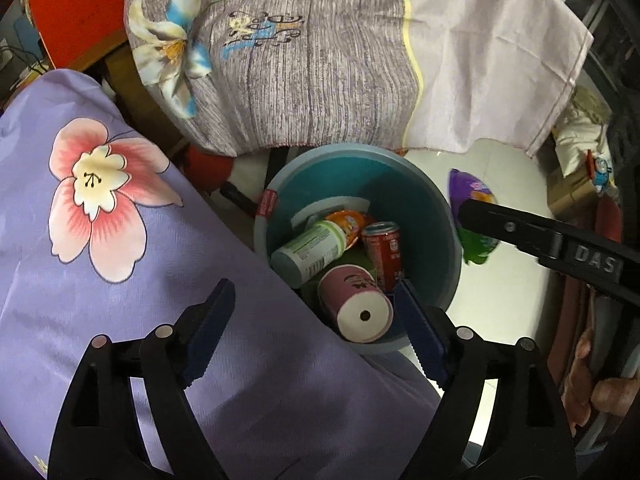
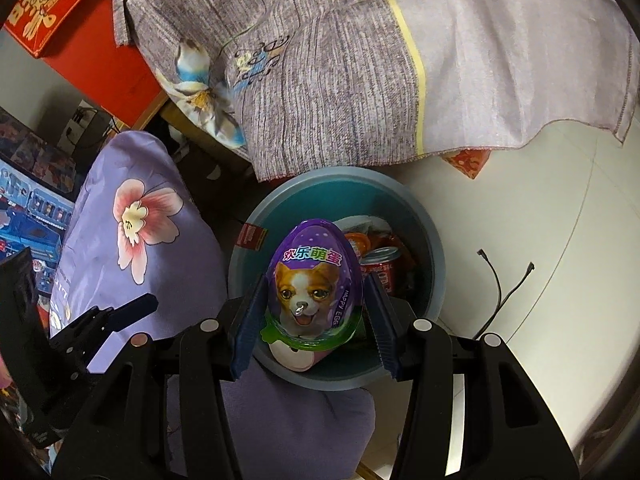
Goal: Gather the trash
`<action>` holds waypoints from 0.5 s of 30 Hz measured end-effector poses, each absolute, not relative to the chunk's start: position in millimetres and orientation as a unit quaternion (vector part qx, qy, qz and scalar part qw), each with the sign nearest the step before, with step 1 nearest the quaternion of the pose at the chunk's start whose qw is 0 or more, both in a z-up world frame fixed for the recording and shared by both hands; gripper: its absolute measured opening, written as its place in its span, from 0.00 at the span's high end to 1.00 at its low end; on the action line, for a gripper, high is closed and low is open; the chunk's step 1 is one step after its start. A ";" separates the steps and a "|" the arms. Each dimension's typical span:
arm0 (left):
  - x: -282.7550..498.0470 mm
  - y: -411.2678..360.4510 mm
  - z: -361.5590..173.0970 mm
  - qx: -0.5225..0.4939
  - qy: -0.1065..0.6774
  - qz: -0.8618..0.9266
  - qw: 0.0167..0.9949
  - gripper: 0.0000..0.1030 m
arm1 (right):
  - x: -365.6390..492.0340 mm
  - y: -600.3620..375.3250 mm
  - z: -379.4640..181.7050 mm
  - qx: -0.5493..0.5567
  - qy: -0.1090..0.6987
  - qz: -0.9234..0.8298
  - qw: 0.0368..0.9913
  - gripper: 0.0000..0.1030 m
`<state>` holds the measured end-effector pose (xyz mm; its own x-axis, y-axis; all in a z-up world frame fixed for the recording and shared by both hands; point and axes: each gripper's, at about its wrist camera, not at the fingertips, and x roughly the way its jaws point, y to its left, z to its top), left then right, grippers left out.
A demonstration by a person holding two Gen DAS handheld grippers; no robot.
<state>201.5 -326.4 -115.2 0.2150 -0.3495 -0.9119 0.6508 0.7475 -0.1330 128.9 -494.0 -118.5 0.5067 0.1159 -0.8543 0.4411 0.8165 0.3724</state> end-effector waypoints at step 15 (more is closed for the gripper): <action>200.2 -309.5 -111.1 0.134 0.536 -0.319 0.770 0.20 | 141.2 -480.9 -117.5 0.288 0.490 -0.092 0.818 0.38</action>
